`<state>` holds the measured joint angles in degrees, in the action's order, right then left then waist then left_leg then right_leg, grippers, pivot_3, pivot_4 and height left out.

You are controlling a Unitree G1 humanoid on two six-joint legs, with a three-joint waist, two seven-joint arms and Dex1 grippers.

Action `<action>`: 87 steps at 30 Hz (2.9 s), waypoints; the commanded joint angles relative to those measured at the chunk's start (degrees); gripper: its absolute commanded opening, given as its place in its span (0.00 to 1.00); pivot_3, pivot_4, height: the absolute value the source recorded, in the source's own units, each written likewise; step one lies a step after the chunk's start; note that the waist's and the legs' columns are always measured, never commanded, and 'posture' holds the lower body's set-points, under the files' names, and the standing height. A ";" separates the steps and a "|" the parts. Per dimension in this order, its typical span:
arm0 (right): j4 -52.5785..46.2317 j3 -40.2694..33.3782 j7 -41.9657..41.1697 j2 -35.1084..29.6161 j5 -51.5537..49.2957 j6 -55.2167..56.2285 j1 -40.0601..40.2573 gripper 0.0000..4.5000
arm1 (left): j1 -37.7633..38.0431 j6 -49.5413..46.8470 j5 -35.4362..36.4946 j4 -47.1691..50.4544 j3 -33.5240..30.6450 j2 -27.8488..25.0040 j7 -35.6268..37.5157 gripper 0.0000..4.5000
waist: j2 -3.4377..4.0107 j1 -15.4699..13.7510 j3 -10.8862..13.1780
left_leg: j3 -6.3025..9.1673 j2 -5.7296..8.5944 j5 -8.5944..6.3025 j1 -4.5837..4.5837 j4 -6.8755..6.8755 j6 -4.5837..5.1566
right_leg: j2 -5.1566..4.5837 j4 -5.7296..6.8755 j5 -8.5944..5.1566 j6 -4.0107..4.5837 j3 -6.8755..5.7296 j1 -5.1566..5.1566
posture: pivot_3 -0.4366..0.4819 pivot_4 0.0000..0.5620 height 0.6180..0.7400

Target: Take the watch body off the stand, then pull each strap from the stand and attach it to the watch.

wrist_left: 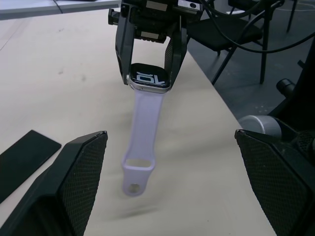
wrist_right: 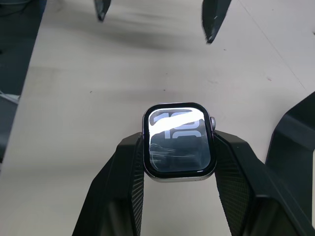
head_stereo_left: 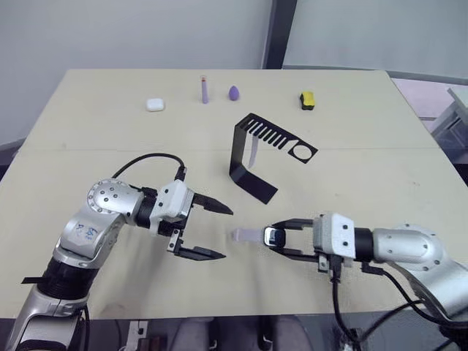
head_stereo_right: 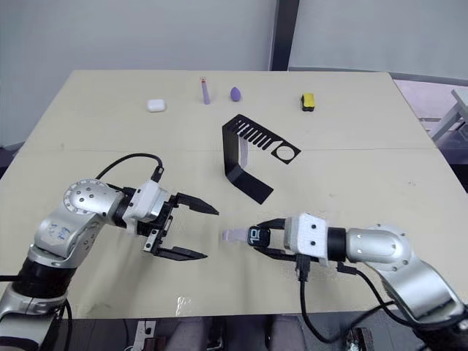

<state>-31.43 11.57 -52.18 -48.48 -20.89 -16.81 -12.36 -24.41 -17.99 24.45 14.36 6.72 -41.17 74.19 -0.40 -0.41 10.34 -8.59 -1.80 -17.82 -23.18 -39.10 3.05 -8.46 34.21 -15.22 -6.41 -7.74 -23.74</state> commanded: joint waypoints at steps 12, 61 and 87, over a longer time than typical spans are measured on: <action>6.81 5.70 -5.49 0.63 8.64 -1.13 -3.01 0.77 | 1.61 8.76 -5.58 -5.04 -0.17 -0.30 -2.27 1.00 | 0.01 0.33 0.00 | -0.01 0.03 -0.01 0.00 0.00 0.01 | -0.05 0.14 -0.01 0.02 -0.03 -0.02 | 0.48 0.27 1.00; 27.87 -6.94 24.94 31.68 8.86 -5.99 -9.72 0.02 | 5.08 -10.78 3.50 7.80 -8.99 13.79 -35.42 1.00 | 0.02 0.71 -0.03 | -0.09 0.00 0.10 0.07 0.03 -0.16 | 0.09 0.64 -0.05 0.08 0.15 -0.09 | 0.48 0.27 1.00; 28.58 -6.03 23.53 30.58 7.19 -24.87 -9.67 0.00 | -3.93 -8.29 -5.26 -2.30 -0.91 23.09 -42.27 0.82 | 0.01 0.58 -0.23 | -0.01 0.00 0.10 0.15 0.03 -0.17 | 0.08 0.63 -0.05 0.09 0.08 0.02 | 0.48 0.27 1.00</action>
<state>-4.86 4.47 -29.16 -18.00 -14.10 -39.24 -23.52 -27.01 -27.40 20.12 11.55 5.15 -18.59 32.90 -0.38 0.17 10.11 -8.60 -1.79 -17.72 -23.03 -39.07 2.88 -8.39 34.84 -15.27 -6.32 -7.66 -23.72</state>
